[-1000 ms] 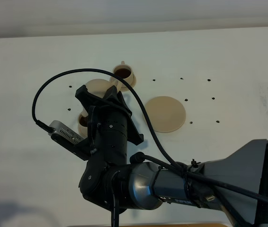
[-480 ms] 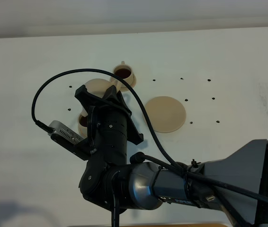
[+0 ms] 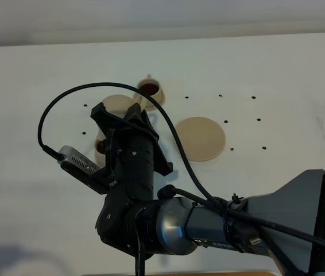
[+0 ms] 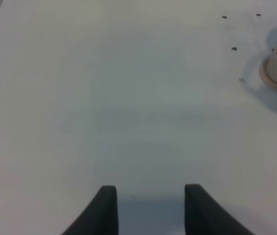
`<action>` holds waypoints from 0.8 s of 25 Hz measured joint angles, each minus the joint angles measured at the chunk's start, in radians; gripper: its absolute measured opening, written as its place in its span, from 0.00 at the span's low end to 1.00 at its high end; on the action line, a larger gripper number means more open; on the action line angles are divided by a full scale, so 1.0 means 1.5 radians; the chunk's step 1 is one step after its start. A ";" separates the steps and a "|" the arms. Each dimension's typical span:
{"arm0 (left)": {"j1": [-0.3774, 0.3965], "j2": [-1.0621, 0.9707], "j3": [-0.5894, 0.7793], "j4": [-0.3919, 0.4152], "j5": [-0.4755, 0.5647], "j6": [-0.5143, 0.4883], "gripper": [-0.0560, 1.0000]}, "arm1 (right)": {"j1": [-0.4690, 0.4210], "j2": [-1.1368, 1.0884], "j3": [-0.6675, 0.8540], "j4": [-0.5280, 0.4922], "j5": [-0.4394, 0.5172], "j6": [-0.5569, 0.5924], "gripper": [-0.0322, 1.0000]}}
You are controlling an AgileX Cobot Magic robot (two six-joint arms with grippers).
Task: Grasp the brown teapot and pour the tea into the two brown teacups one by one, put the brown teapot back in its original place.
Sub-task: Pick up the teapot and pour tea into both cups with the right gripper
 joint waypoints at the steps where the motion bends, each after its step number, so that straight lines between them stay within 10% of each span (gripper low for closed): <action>1: 0.000 0.000 0.000 0.000 0.000 0.000 0.35 | 0.000 0.000 0.000 0.007 -0.001 0.004 0.15; 20: 0.000 0.000 0.000 0.000 0.000 0.000 0.35 | -0.002 0.000 0.000 0.050 -0.024 0.062 0.15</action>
